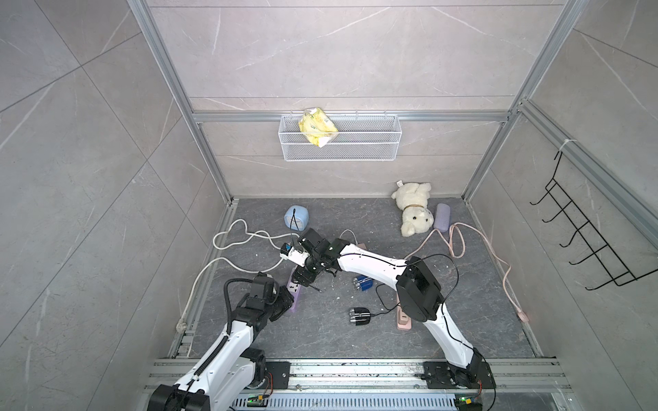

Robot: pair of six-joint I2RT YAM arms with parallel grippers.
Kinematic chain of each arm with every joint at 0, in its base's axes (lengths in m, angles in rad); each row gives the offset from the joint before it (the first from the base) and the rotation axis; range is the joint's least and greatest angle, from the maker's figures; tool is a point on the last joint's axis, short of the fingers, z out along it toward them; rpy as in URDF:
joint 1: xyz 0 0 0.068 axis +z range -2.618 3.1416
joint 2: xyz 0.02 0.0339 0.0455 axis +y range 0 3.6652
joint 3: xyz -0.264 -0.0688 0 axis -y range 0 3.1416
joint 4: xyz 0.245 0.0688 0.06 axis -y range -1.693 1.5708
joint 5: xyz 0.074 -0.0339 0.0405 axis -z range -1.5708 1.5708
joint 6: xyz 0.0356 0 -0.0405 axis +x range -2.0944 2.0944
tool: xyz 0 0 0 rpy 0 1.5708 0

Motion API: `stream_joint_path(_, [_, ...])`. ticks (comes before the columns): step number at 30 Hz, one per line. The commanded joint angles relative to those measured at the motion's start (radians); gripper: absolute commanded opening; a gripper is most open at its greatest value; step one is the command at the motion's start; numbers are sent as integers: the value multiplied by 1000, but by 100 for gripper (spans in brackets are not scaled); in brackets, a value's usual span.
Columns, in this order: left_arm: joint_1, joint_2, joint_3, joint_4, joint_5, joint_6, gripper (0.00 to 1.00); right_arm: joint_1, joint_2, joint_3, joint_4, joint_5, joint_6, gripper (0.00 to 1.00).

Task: Unplug the electric shaver
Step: Remove the plug from the socket.

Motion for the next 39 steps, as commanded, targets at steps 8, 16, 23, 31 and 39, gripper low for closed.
stream_joint_path(8, [6, 13, -27, -35, 13, -9, 0, 24, 41, 59, -51, 38, -44, 62])
stream_joint_path(16, [9, 13, -28, -32, 23, -6, 0, 29, 66, 91, -77, 69, -75, 61])
stream_joint_path(23, [10, 11, -26, -37, 24, -3, 0, 34, 94, 128, -107, 107, -93, 60])
stream_joint_path(31, [11, 13, -26, -35, 25, -5, 0, 33, 75, 90, -70, 129, -87, 44])
stream_joint_path(39, [10, 16, -33, -37, 21, -9, 0, 33, 26, 32, -9, 125, -61, 33])
